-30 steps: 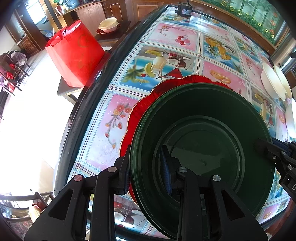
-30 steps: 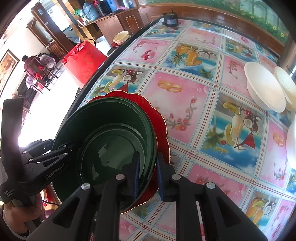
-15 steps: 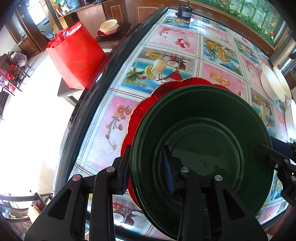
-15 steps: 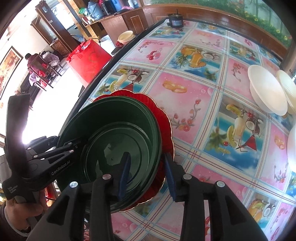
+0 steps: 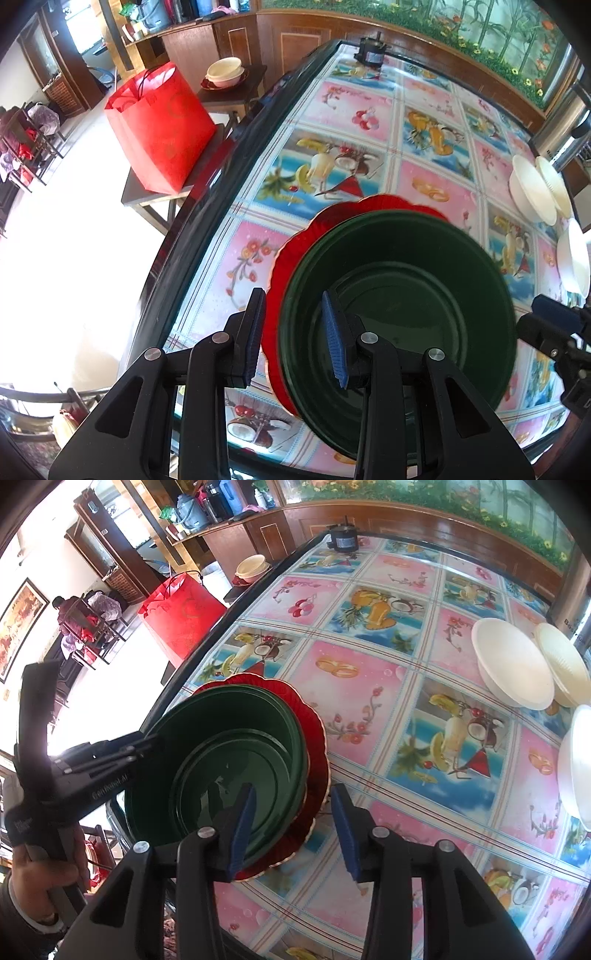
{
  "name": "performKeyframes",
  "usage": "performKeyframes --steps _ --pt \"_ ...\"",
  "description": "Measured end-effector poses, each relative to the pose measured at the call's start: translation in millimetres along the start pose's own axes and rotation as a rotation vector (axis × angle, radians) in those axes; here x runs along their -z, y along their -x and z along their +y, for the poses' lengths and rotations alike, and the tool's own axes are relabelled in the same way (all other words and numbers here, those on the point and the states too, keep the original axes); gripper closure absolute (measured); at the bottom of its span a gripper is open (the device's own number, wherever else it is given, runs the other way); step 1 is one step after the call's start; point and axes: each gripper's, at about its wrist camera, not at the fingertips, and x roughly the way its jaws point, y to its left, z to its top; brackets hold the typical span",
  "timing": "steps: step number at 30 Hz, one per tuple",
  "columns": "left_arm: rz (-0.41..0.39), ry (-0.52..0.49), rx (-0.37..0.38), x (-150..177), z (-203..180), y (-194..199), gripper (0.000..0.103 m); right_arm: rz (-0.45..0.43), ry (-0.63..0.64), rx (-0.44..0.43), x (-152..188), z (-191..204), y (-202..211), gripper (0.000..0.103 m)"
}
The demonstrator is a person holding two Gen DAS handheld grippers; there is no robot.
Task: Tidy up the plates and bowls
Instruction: 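Open the left gripper and withdraw it from the basin rim, then move the right gripper toward the large white disposable plate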
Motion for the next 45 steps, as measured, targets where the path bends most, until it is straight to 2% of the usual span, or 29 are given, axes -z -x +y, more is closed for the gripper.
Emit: performKeyframes --steps 20,32,36,45 --pt "-0.038 -0.076 0.05 -24.1 -57.0 16.9 0.069 -0.027 -0.054 0.002 -0.1 -27.7 15.5 0.059" --pt "-0.039 -0.149 0.105 -37.1 -122.1 17.6 0.069 -0.039 -0.107 0.023 1.5 -64.0 26.0 0.055" --pt "-0.03 -0.177 0.125 -39.7 -144.8 16.2 0.069 -0.043 -0.131 0.034 5.6 -80.1 31.4 0.049" --pt "-0.013 -0.236 0.157 -43.3 -195.4 8.0 0.069 -0.054 -0.197 0.058 13.7 -120.3 44.7 0.048"
